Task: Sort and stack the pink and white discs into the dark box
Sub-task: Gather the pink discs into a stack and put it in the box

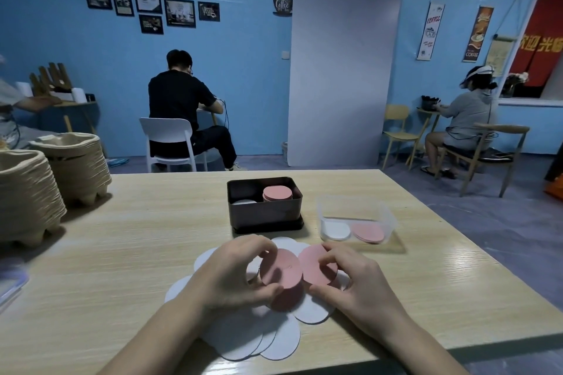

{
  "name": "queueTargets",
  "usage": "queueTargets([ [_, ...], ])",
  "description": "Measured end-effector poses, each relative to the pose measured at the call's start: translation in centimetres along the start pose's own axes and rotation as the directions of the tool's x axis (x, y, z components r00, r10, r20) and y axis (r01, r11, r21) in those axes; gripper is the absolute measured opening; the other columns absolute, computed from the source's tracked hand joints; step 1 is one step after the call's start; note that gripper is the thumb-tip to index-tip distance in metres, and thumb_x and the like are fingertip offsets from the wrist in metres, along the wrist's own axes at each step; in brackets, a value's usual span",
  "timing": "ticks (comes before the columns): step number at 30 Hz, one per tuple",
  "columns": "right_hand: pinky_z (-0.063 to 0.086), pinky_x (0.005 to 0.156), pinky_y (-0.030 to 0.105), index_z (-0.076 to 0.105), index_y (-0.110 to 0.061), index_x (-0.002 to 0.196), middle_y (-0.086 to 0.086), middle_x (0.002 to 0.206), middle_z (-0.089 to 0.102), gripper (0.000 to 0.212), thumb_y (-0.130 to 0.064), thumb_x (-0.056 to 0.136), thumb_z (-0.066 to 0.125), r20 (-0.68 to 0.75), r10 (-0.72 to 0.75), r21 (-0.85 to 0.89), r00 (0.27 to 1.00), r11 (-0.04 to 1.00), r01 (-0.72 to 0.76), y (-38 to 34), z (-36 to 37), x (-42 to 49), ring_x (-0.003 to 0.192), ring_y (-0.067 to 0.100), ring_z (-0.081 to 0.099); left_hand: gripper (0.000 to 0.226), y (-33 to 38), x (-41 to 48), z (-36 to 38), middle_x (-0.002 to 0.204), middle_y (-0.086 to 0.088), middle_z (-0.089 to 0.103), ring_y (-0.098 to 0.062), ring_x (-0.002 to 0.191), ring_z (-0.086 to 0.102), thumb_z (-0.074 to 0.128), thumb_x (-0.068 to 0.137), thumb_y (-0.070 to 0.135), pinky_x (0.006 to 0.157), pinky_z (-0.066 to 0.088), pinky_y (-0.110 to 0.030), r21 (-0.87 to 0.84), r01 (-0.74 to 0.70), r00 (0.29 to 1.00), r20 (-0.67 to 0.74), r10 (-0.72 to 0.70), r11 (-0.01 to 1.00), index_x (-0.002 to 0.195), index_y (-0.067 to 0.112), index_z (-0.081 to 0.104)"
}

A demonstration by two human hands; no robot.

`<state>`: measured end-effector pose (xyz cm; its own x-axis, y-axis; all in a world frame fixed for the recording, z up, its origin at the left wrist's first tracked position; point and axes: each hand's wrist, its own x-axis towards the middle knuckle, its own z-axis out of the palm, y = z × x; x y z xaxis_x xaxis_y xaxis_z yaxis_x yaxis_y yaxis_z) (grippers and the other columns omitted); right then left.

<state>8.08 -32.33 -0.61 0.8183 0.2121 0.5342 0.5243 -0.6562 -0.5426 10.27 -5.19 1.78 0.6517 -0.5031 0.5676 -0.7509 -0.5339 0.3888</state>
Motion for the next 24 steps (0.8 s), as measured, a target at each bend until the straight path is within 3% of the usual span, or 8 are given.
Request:
queueTargets([
  [4, 0.043, 0.106, 0.027, 0.066, -0.031, 0.113, -0.016, 0.136, 0.059, 0.05, -0.053, 0.07, 0.08, 0.086, -0.068, 0.031, 0.994, 0.997, 0.065, -0.4, 0.6, 0.9, 0.129, -0.005, 0.05, 0.046, 0.0, -0.5, 1.3, 0.104, 0.015, 0.065, -0.01, 0.097, 0.062, 0.078, 0.073, 0.041, 0.082, 0.051, -0.03, 0.069, 0.003, 0.997, -0.071, 0.002, 0.998, 0.112, 0.026, 0.06],
  [8, 0.042, 0.108, 0.026, 0.065, -0.03, 0.119, -0.014, 0.138, 0.058, 0.052, -0.047, 0.074, 0.083, 0.165, -0.155, 0.072, 0.974, 0.987, 0.145, -0.8, 1.2, 2.1, 0.132, -0.002, 0.05, 0.053, -0.1, -0.6, 1.6, 0.112, 0.01, 0.067, -0.013, 0.1, 0.063, 0.078, 0.075, 0.044, 0.084, 0.05, -0.025, 0.098, -0.008, 0.998, -0.064, 0.014, 0.995, 0.119, 0.024, 0.059],
  [14, 0.044, 0.106, 0.028, 0.069, -0.03, 0.108, -0.008, 0.141, 0.058, 0.035, -0.039, 0.078, 0.083, 0.161, -0.226, 0.083, 0.961, 0.973, 0.215, -1.0, 2.5, 2.7, 0.131, 0.001, 0.051, 0.048, 0.2, -0.5, 1.6, 0.105, 0.012, 0.066, -0.013, 0.093, 0.062, 0.077, 0.077, 0.043, 0.08, 0.049, -0.024, 0.11, -0.029, 0.997, -0.066, 0.036, 0.994, 0.117, 0.025, 0.058],
  [19, 0.047, 0.104, 0.031, 0.068, -0.028, 0.1, -0.006, 0.139, 0.06, 0.027, -0.042, 0.08, 0.081, 0.116, -0.217, 0.111, 0.969, 0.973, 0.204, -0.9, 2.5, 2.5, 0.13, 0.002, 0.053, 0.063, -0.3, -0.9, 1.6, 0.122, 0.018, 0.065, -0.001, 0.112, 0.059, 0.075, 0.079, 0.055, 0.094, 0.046, -0.019, 0.074, 0.048, 0.997, -0.066, -0.043, 0.996, 0.133, 0.029, 0.057],
  [24, 0.044, 0.103, 0.021, 0.072, -0.025, 0.098, -0.009, 0.134, 0.062, 0.028, -0.039, 0.077, 0.085, 0.057, -0.178, 0.182, 0.982, 0.969, 0.165, -1.1, 2.0, 2.5, 0.128, 0.001, 0.055, 0.055, 0.0, -0.9, 1.4, 0.115, 0.026, 0.064, 0.006, 0.109, 0.059, 0.075, 0.08, 0.052, 0.089, 0.051, -0.024, 0.047, 0.086, 0.995, -0.047, -0.084, 0.995, 0.128, 0.029, 0.059],
])
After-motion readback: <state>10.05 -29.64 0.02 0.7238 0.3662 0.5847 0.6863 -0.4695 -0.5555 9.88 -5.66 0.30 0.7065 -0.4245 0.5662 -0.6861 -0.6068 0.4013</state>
